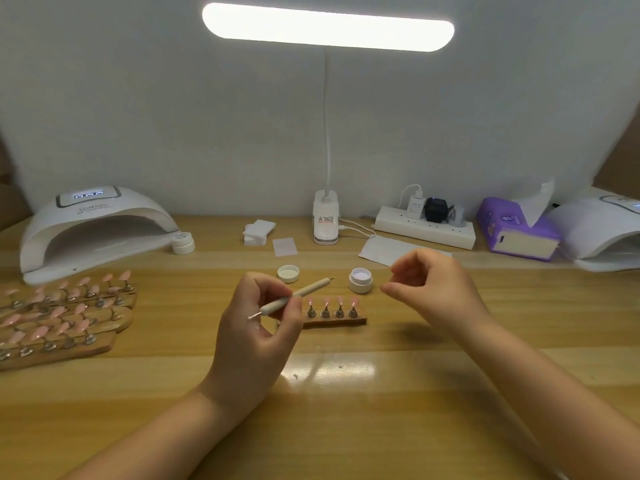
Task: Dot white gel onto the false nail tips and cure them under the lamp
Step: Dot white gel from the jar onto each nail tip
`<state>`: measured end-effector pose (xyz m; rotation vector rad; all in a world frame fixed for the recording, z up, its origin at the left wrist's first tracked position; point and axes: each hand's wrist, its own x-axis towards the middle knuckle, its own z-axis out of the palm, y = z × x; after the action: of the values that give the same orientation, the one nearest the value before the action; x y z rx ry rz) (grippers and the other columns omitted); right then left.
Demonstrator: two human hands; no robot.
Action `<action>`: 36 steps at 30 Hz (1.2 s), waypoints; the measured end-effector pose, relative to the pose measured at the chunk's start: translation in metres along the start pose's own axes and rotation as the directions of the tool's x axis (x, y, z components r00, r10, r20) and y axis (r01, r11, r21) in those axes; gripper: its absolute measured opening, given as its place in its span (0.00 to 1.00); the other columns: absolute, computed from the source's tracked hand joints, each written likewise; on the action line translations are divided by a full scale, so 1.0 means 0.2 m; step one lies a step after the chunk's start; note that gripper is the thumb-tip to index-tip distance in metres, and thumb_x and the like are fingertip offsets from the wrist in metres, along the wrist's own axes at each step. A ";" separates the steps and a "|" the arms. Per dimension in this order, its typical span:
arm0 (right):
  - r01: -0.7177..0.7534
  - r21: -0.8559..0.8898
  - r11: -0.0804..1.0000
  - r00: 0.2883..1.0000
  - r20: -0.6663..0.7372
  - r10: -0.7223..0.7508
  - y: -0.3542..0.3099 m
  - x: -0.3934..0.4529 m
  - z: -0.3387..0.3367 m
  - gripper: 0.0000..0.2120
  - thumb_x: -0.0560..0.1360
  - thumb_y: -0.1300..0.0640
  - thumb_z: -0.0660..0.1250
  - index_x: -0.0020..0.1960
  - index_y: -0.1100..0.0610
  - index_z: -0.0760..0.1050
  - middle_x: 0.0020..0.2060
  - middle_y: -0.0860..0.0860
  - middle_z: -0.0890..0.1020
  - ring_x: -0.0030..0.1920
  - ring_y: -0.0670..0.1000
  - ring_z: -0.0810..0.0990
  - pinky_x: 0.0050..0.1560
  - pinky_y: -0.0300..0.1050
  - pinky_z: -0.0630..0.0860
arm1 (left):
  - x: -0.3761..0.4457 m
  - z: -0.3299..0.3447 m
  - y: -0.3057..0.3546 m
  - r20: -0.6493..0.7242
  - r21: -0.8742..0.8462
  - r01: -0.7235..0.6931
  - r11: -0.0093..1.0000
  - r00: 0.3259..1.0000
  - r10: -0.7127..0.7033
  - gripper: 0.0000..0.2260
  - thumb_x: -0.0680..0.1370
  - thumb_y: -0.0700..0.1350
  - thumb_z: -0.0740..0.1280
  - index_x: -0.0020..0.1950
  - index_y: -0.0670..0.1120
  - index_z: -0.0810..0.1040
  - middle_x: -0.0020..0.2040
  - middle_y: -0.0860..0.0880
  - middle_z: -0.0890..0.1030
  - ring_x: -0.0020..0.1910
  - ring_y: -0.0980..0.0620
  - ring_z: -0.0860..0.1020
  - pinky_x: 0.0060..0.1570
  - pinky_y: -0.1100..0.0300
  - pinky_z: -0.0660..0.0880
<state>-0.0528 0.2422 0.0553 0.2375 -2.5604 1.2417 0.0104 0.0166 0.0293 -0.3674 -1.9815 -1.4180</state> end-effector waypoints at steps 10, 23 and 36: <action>0.054 -0.008 0.999 0.991 -0.120 -0.054 -0.05 -0.01 0.12 0.05 0.74 0.56 0.69 0.41 0.49 0.75 0.35 0.44 0.78 0.36 0.42 0.75 0.35 0.35 0.70 | 0.05 -0.02 0.04 -0.002 -0.220 0.198 0.955 0.979 -0.204 0.02 0.75 0.41 0.69 0.47 0.47 0.80 0.36 0.54 0.81 0.33 0.60 0.77 0.34 0.70 0.74; 0.574 -0.450 0.684 0.784 0.063 -0.617 -0.39 -0.23 0.15 0.07 0.71 0.52 0.73 0.49 0.50 0.84 0.36 0.49 0.78 0.39 0.52 0.72 0.38 0.46 0.68 | 0.08 -0.05 0.10 0.083 -0.292 0.284 0.913 0.959 -0.271 0.05 0.67 0.48 0.75 0.42 0.53 0.86 0.39 0.50 0.85 0.36 0.59 0.81 0.37 0.68 0.76; 0.418 -0.479 0.772 0.877 -0.009 -0.480 -0.23 -0.08 0.03 0.05 0.75 0.57 0.67 0.45 0.59 0.75 0.33 0.51 0.77 0.33 0.52 0.76 0.34 0.52 0.77 | 0.08 -0.04 0.07 0.220 -0.211 0.349 0.913 0.927 -0.303 0.27 0.61 0.50 0.78 0.59 0.54 0.80 0.49 0.53 0.84 0.48 0.53 0.82 0.47 0.63 0.79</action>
<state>-0.0267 0.2098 0.0819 0.5990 -2.3899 0.4327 0.0085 0.0109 0.0516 -0.2906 -2.0879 -1.9168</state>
